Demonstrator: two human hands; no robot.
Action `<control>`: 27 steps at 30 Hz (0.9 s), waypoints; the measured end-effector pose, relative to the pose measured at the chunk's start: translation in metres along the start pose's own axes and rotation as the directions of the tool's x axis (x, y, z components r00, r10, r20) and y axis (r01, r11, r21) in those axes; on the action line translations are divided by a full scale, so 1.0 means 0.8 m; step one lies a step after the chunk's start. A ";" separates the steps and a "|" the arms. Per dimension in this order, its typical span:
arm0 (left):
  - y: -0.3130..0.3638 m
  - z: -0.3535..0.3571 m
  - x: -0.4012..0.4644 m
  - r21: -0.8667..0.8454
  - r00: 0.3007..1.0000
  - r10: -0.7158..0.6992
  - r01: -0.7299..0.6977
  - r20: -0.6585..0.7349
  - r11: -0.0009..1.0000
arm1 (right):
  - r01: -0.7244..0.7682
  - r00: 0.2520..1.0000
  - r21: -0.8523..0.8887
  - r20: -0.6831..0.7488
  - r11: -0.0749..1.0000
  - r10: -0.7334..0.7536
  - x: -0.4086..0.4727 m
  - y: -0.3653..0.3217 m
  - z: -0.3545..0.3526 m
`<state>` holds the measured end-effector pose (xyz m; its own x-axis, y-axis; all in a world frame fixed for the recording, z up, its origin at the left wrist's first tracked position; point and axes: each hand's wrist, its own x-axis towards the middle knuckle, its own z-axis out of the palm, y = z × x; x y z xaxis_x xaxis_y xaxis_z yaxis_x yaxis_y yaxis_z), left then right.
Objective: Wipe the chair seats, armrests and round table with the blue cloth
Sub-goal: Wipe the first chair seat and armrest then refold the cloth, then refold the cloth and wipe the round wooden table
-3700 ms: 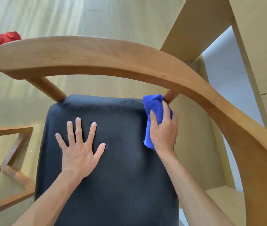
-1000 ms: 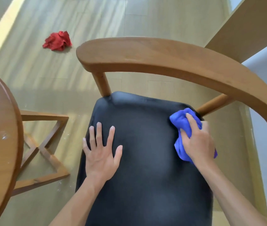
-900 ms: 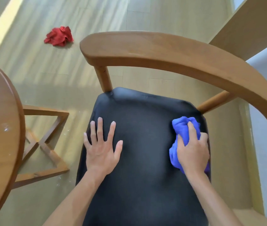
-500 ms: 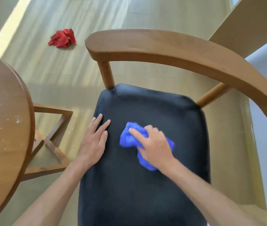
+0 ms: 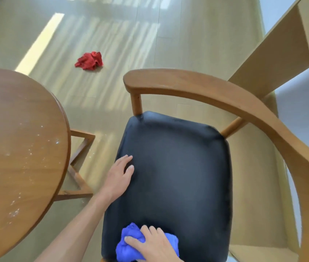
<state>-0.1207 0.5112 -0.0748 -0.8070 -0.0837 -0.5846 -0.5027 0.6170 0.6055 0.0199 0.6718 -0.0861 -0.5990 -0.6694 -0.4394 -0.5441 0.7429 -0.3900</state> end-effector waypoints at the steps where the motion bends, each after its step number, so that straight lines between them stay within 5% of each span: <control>1: 0.008 -0.003 -0.013 -0.025 0.999 -0.023 0.023 -0.025 0.999 | -0.068 0.998 0.074 -0.013 0.995 0.069 -0.009 0.000 -0.019; 4: 0.050 -0.020 -0.051 -0.166 0.990 -0.083 0.063 -0.117 0.984 | -0.260 0.912 0.447 -0.177 0.856 0.369 -0.037 0.005 -0.082; 7: 0.110 -0.052 -0.098 -0.335 0.981 -0.065 0.000 -0.183 0.942 | -0.210 0.775 0.817 -0.195 0.536 0.601 -0.057 -0.006 -0.156; 10: 0.169 -0.095 -0.156 -0.434 0.983 0.017 -0.095 -0.181 0.896 | -0.067 0.603 0.897 -0.312 0.436 0.735 -0.071 -0.026 -0.241; 14: 0.233 -0.157 -0.242 -0.545 0.948 0.310 -0.224 0.070 0.808 | 0.084 0.522 0.879 -0.439 0.468 0.731 -0.104 -0.076 -0.343; 16: 0.258 -0.176 -0.281 -0.485 0.893 0.436 -0.333 0.113 0.809 | 0.171 0.530 0.867 -0.481 0.467 0.699 -0.125 -0.105 -0.386; 21: 0.290 -0.220 -0.368 -0.456 0.842 0.519 -0.524 -0.148 0.719 | 0.341 0.673 0.841 -0.530 0.420 0.516 -0.209 -0.147 -0.442; 24: 0.294 -0.246 -0.423 -0.407 0.776 0.617 -0.611 -0.135 0.679 | 0.381 0.650 0.785 -0.603 0.488 0.463 -0.263 -0.161 -0.471; 27: 0.301 -0.258 -0.480 -0.329 0.723 0.686 -0.670 -0.083 0.666 | 0.377 0.708 0.750 -0.611 0.543 0.354 -0.310 -0.184 -0.498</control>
<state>0.0040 0.5303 0.4071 -0.9539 0.2977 0.0379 0.1040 0.2096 0.9722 0.0141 0.7264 0.4028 -0.9757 -0.2145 0.0459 -0.0805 0.1557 -0.9845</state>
